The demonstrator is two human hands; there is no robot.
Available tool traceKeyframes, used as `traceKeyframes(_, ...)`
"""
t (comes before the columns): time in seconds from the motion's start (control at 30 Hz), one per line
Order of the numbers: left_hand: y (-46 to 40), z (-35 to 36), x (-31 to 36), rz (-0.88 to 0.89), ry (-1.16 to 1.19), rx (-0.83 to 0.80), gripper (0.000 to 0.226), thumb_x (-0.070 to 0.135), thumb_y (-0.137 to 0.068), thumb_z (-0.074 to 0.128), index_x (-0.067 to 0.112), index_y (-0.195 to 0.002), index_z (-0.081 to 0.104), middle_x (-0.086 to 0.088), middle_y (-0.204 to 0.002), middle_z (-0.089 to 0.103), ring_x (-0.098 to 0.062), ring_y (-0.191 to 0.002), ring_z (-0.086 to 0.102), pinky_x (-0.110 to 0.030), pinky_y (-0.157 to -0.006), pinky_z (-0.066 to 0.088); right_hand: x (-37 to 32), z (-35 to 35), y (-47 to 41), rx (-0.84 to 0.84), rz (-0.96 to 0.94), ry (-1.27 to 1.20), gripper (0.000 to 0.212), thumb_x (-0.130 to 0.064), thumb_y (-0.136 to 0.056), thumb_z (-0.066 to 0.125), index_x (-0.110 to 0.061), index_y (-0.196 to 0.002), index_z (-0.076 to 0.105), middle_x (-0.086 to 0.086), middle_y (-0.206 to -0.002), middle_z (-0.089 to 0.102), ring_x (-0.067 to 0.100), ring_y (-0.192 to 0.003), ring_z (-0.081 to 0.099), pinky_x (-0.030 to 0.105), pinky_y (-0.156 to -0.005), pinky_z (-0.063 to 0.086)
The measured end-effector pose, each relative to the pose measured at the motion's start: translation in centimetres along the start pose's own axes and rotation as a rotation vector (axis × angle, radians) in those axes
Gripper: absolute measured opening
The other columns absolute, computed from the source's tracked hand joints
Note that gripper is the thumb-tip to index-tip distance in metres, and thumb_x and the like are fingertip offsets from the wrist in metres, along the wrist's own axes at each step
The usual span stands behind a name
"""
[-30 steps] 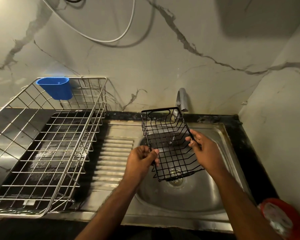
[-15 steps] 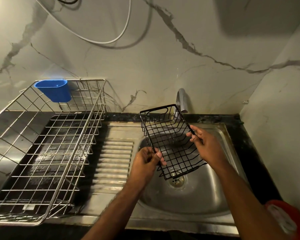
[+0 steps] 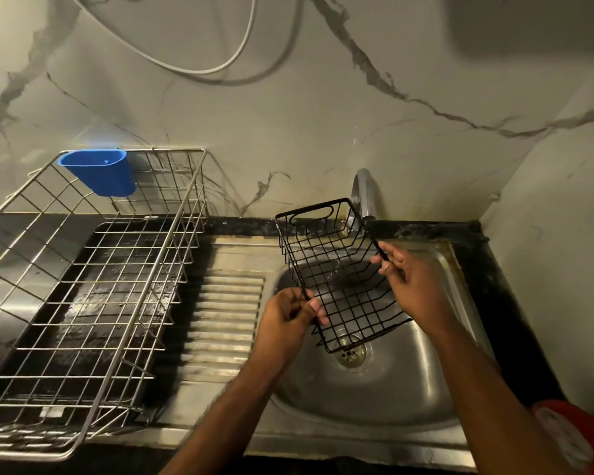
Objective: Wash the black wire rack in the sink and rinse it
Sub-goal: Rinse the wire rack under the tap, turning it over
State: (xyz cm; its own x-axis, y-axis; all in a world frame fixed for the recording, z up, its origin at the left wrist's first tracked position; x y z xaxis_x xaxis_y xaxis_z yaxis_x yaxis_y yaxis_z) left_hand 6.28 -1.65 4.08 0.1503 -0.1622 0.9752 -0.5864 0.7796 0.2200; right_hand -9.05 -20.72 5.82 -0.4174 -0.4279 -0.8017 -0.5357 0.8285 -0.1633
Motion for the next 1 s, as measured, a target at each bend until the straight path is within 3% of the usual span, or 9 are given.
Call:
traceKeyframes(0.13, 0.1, 0.0, 0.6, -0.009, 0.032, -0.017, 0.008, 0.004, -0.1, 0.059, 0.002, -0.107, 0.06, -0.005, -0.077, 0.073, -0.015, -0.075, 0.073, -0.023, -0.072, 0.056, -0.3, 0.0, -0.1, -0.002, -0.018, 0.027, 0.045, -0.013, -0.1, 0.055, -0.021, -0.144, 0.052, -0.008, -0.118, 0.072, 0.008, -0.104, 0.068, 0.039, -0.092, 0.058)
traceKeyframes(0.2, 0.2, 0.1, 0.8, -0.018, 0.055, -0.03, 0.008, 0.004, -0.1, 0.059, 0.002, -0.107, 0.06, -0.005, -0.078, 0.073, -0.015, -0.075, 0.074, -0.02, -0.067, 0.055, -0.3, 0.0, -0.1, 0.003, -0.029, 0.034, 0.045, -0.013, -0.1, 0.055, -0.022, -0.144, 0.052, -0.008, -0.116, 0.072, 0.007, -0.101, 0.069, 0.038, -0.09, 0.059)
traceKeyframes(0.47, 0.2, -0.4, 1.1, -0.02, 0.047, -0.022, 0.007, 0.007, -0.1, 0.06, 0.006, -0.106, 0.06, -0.004, -0.078, 0.074, -0.019, -0.08, 0.075, -0.025, -0.073, 0.055, -0.9, 0.4, -0.5, 0.004, -0.025, 0.059, 0.044, -0.013, -0.1, 0.056, -0.021, -0.143, 0.053, -0.007, -0.119, 0.072, 0.008, -0.104, 0.069, 0.037, -0.092, 0.059)
traceKeyframes(0.67, 0.2, -0.7, 1.6, 0.02, 0.041, -0.019, 0.011, 0.003, -0.098, 0.062, -0.002, -0.107, 0.06, -0.009, -0.079, 0.074, -0.019, -0.076, 0.073, -0.022, -0.076, 0.056, -0.9, 0.9, -0.8, -0.011, 0.016, 0.052, 0.043, -0.017, -0.101, 0.055, -0.024, -0.144, 0.052, -0.007, -0.121, 0.071, 0.009, -0.107, 0.068, 0.039, -0.095, 0.057)
traceKeyframes(0.77, 0.1, -0.6, 1.7, 0.019, 0.019, -0.017, 0.011, 0.004, -0.097, 0.064, 0.0, -0.107, 0.061, -0.009, -0.08, 0.075, -0.02, -0.078, 0.074, -0.028, -0.081, 0.056, -0.9, 0.9, -1.0, -0.01, 0.038, 0.069, 0.042, -0.019, -0.102, 0.055, -0.023, -0.144, 0.053, -0.008, -0.12, 0.071, 0.008, -0.109, 0.067, 0.035, -0.096, 0.055)
traceKeyframes(0.9, -0.2, -0.5, 1.3, 0.007, -0.022, -0.016, 0.011, 0.014, -0.096, 0.068, 0.011, -0.106, 0.064, -0.009, -0.084, 0.078, -0.023, -0.088, 0.075, -0.049, -0.102, 0.053, -1.1, 0.6, -1.1, -0.011, 0.041, 0.05, 0.042, -0.018, -0.102, 0.054, -0.019, -0.143, 0.053, -0.008, -0.119, 0.072, 0.008, -0.11, 0.066, 0.032, -0.096, 0.053)
traceKeyframes(1.0, -0.2, -0.4, 1.3, 0.012, -0.047, -0.014, 0.013, 0.021, -0.094, 0.071, 0.018, -0.105, 0.066, -0.007, -0.085, 0.079, -0.023, -0.095, 0.075, -0.055, -0.105, 0.05, -1.0, 0.4, -1.3, -0.008, 0.047, 0.037, 0.041, -0.017, -0.102, 0.055, -0.018, -0.142, 0.055, -0.009, -0.117, 0.072, 0.007, -0.11, 0.066, 0.03, -0.098, 0.052)
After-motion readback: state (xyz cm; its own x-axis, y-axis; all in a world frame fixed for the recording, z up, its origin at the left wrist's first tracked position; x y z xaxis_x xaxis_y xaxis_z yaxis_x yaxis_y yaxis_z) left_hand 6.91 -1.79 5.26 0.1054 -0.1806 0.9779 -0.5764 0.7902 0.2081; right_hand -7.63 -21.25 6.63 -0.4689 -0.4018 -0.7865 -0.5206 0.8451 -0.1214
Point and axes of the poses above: each hand's wrist, its own y-axis away from the middle knuckle, its own z-axis out of the palm, x = y × z, the point moved 6 cm from there along -y, towards the middle knuckle
